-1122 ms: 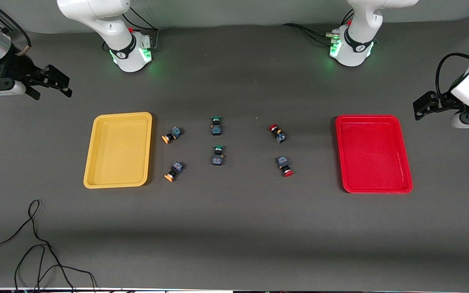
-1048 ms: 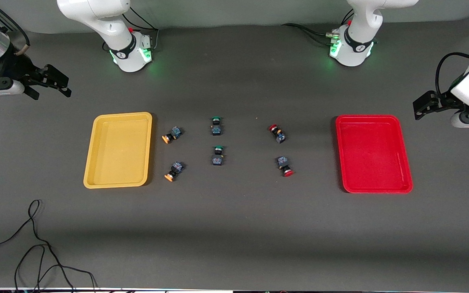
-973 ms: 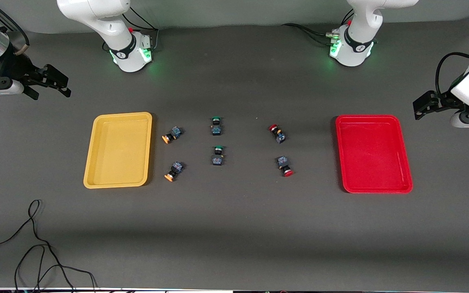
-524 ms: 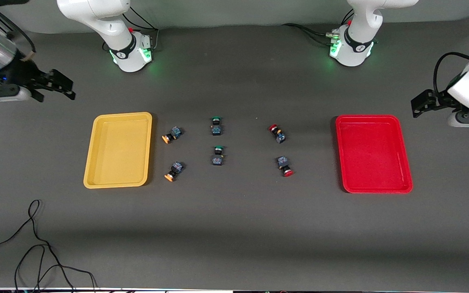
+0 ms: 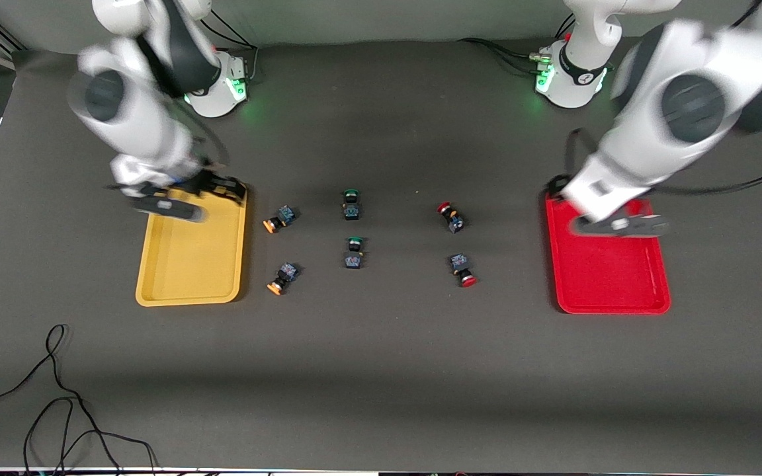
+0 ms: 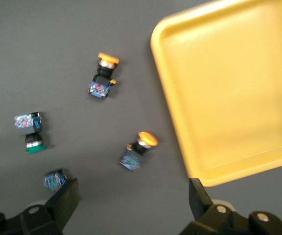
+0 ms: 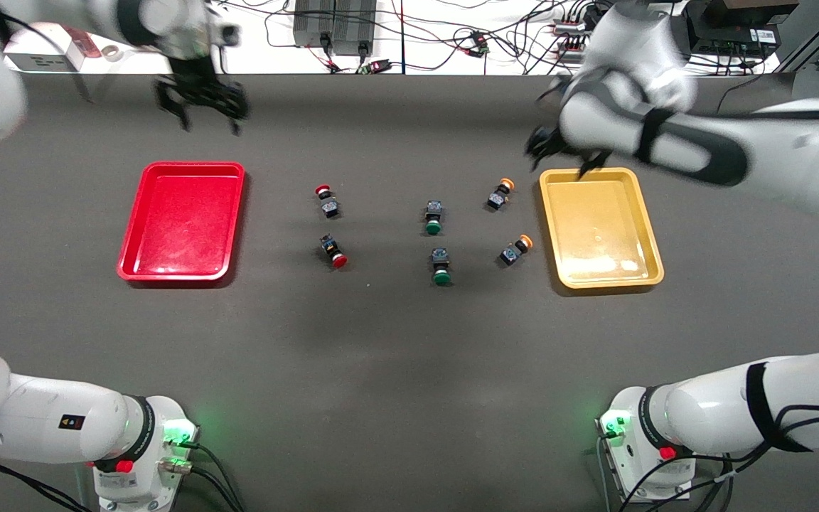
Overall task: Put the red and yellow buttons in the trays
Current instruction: 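Grasp the yellow button and the red button with both grippers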
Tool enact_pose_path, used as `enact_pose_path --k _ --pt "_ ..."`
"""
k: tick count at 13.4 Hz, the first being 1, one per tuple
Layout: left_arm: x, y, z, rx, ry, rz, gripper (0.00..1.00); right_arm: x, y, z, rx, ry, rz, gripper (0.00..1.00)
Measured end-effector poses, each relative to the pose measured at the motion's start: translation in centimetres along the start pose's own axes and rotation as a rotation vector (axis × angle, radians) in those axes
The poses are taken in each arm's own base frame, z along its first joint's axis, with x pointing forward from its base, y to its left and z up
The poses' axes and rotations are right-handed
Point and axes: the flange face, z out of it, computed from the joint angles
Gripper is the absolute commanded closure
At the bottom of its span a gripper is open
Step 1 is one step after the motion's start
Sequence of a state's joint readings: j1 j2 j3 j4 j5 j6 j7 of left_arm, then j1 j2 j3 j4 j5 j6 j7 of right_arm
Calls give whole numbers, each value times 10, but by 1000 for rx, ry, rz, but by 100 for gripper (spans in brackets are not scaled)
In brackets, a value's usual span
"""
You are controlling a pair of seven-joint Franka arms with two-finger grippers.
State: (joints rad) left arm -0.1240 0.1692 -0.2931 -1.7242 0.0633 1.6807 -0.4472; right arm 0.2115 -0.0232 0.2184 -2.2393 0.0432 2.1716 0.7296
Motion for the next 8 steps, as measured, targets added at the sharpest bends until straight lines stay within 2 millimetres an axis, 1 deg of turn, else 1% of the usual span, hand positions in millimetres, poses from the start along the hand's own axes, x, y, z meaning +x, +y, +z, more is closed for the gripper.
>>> enact_pose_path --k 1,2,3,4,6,7,8 --pt "3 27 24 -4 -15 -57 0 -8 -7 33 -8 -18 30 0" --pt "6 51 50 -5 -41 -101 0 -9 -10 63 -9 -32 59 0" --pt "7 72 76 -9 -69 -134 0 -9 -13 88 -5 -43 92 0" --pt "8 87 97 -19 -80 -175 0 -8 -17 112 -5 -56 123 0" --pt "10 105 129 -34 -84 -263 0 -10 -20 151 -12 -84 171 0" --pt "7 113 150 -43 -82 -294 0 -11 -19 167 -20 -99 189 0" --pt "0 122 173 -53 -75 -312 0 -13 -17 181 -26 -110 199 3"
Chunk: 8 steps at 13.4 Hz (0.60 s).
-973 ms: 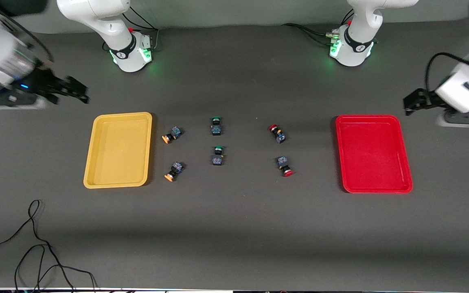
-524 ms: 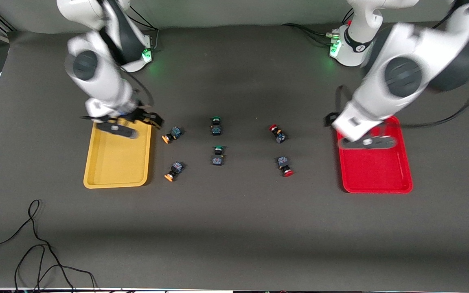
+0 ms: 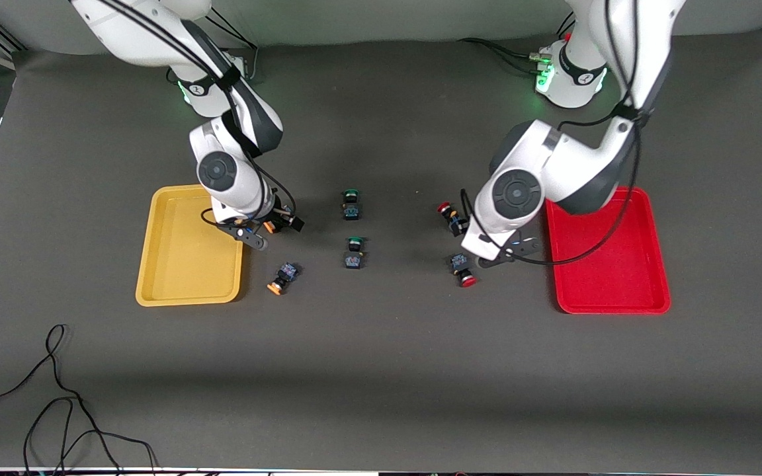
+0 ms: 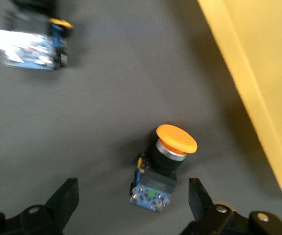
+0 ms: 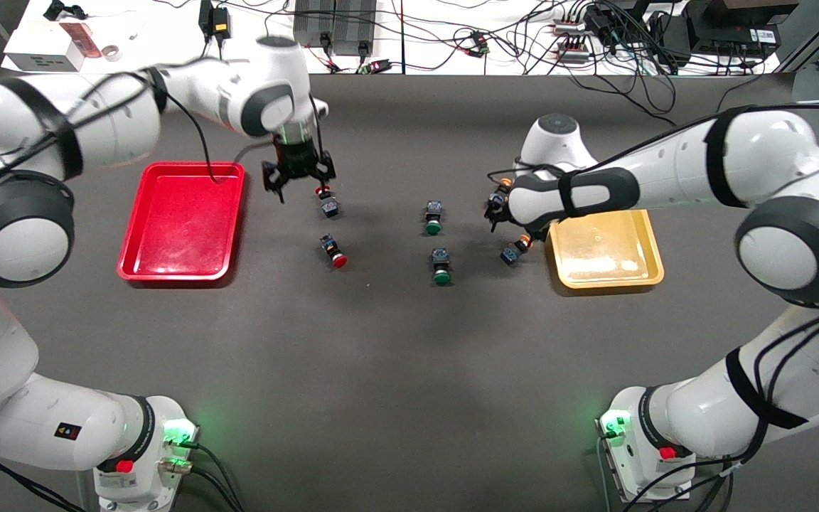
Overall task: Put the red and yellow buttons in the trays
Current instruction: 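Grasp the yellow button and the red button with both grippers, then drop the yellow and red buttons into matching-colour trays with both grippers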
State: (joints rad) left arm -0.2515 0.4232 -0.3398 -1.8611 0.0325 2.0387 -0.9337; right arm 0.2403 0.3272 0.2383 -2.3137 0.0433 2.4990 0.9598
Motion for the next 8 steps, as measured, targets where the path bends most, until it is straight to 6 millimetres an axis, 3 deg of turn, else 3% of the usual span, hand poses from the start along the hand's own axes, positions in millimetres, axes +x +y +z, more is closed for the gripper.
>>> enact_pose_path --k 2,3,5,6,7,8 --pt "-21 9 49 -18 5 1 1 -1 5 18 -16 -17 14 85" --pt "-30 12 69 -25 6 1 1 -1 8 21 -23 -21 17 98" --pt "-38 15 97 -48 9 -34 4 0 9 21 -24 -22 20 100" --pt "-39 16 105 -63 13 -59 15 0 9 21 -23 -21 21 100" --pt "-39 18 112 -70 12 -71 36 1 8 20 -22 -20 21 100" --pt "-40 19 118 -71 8 -77 65 1 9 18 -21 -18 23 100"
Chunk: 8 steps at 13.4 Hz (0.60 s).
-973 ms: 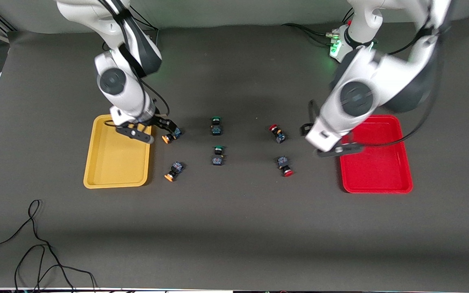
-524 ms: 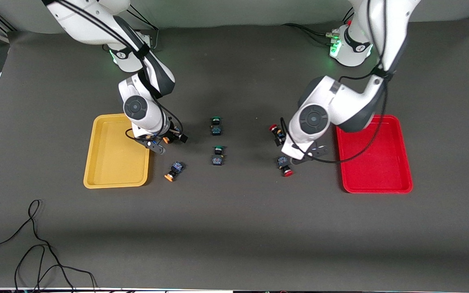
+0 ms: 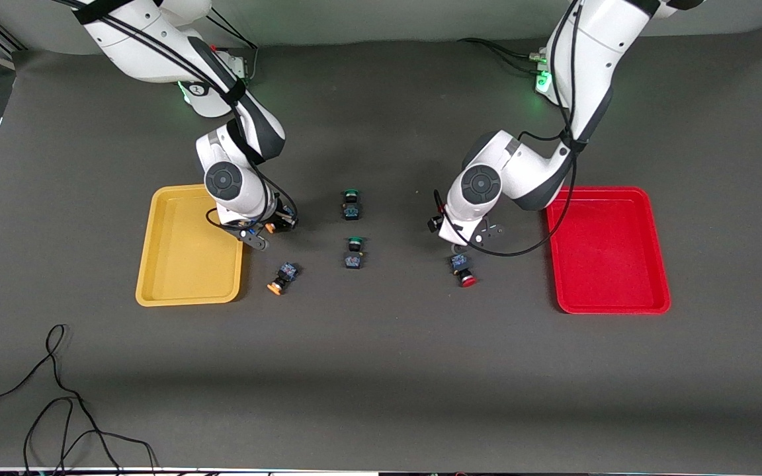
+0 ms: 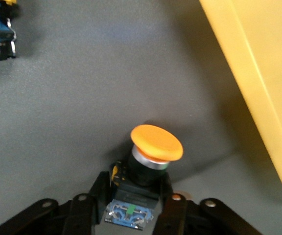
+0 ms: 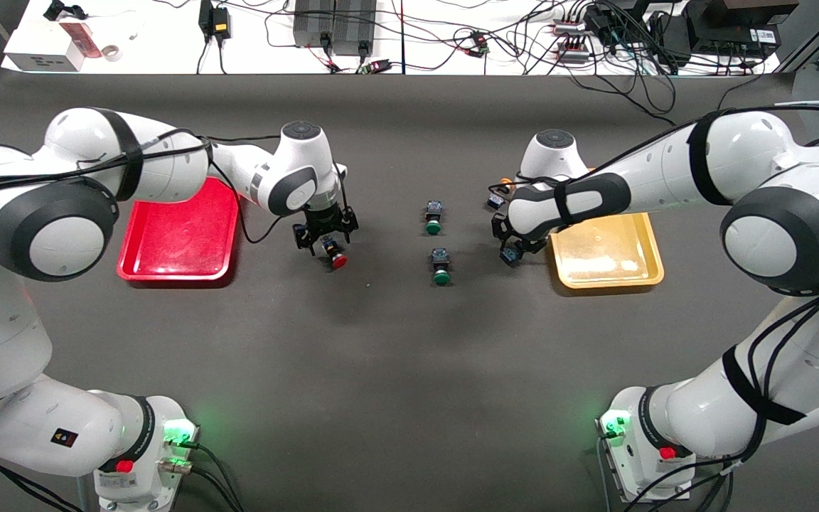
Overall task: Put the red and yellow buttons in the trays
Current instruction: 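Drop the yellow and red buttons into matching-colour trays with both grippers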
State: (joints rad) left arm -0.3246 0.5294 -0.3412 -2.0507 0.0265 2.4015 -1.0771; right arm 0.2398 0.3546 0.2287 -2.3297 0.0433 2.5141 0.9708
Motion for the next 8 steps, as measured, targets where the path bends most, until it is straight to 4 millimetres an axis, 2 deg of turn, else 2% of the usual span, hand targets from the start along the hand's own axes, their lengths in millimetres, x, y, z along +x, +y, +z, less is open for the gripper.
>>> enact_pose_path --k 1,2,4,6,8 --pt "-1 0 3 0 -2 -5 87 1 0 -3 1 3 2 100" --pt "0 1 3 -1 -1 -10 100 3 1 -11 1 6 5 100" --pt "1 2 -1 -7 3 -15 100 6 3 -46 -15 8 12 100" --pt "2 4 -8 -16 11 -16 100 10 12 -99 -21 24 19 100" --pt "4 5 -34 9 13 -18 100 30 44 -136 -22 35 5 100"
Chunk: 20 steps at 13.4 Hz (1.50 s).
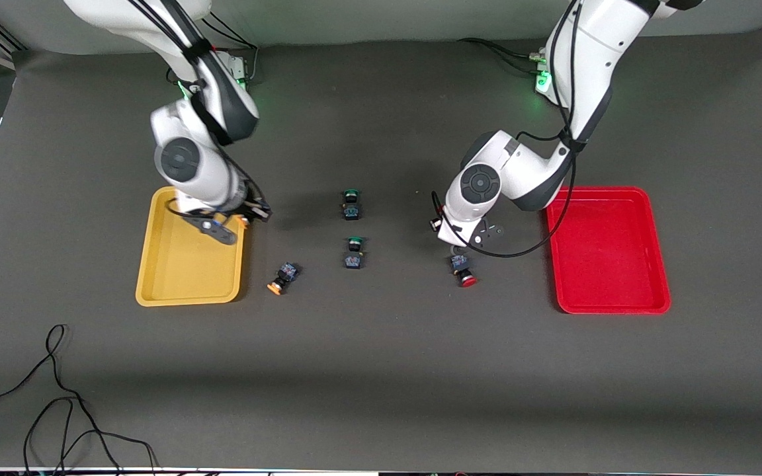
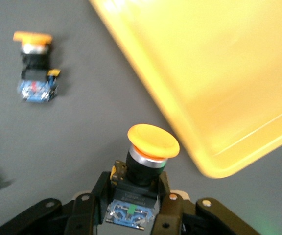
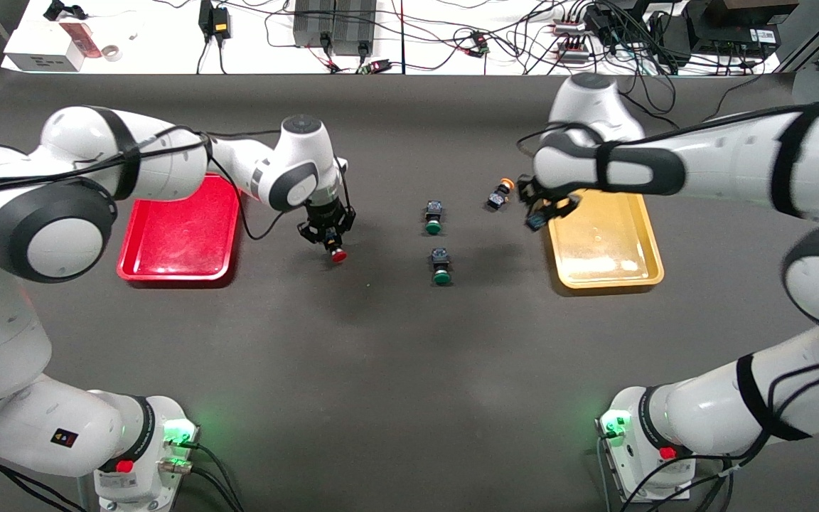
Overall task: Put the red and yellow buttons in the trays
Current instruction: 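Drop the yellow and red buttons into matching-colour trays with both grippers, then grasp the second yellow and red buttons with both grippers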
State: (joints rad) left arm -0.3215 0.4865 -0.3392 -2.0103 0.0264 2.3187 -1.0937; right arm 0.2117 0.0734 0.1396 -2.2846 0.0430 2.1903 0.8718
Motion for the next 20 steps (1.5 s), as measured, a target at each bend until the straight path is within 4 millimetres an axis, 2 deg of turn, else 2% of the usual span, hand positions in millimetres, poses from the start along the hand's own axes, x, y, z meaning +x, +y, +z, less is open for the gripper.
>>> enact_pose_path --k 1,2,4,5,6,8,9,10,11,13,15,16,17,18,19,20 --pt "2 -1 -21 41 -11 -3 100 19 25 -3 0 -6 -11 100" --pt "2 -3 -48 88 -25 -3 100 39 54 3 -2 -21 -23 100" --pt "2 -17 -108 174 -50 43 100 66 103 30 -1 -45 -45 100" --pt "6 -34 -140 204 -65 92 100 73 118 47 -2 -51 -57 100" --pt "17 -59 -170 223 -83 149 100 77 129 63 -6 -55 -71 100" --pt "55 -127 -221 208 -129 247 100 80 133 89 -17 -62 -86 1" --pt "75 -163 -235 182 -150 282 100 81 131 96 -17 -63 -84 0" --pt "93 -196 -236 160 -167 302 100 82 130 97 -11 -63 -81 0" --pt "106 -222 -223 144 -185 309 100 84 128 93 -3 -56 -80 0" --pt "116 -240 -175 118 -170 321 100 87 122 70 22 -32 -85 0" --pt "117 -248 -113 84 -131 373 100 91 102 20 56 -7 -105 0" --pt "122 -256 -88 63 -118 388 100 91 80 -12 81 12 -108 0" --pt "133 -266 -67 40 -109 396 100 88 49 -41 113 30 -92 0" --pt "144 -275 -50 17 -103 404 100 81 15 -61 140 42 -67 0" --pt "154 -283 -35 3 -103 405 100 74 -22 -69 158 44 -43 0" --pt "162 -289 -21 -3 -106 405 99 68 -59 -63 166 30 -21 0"
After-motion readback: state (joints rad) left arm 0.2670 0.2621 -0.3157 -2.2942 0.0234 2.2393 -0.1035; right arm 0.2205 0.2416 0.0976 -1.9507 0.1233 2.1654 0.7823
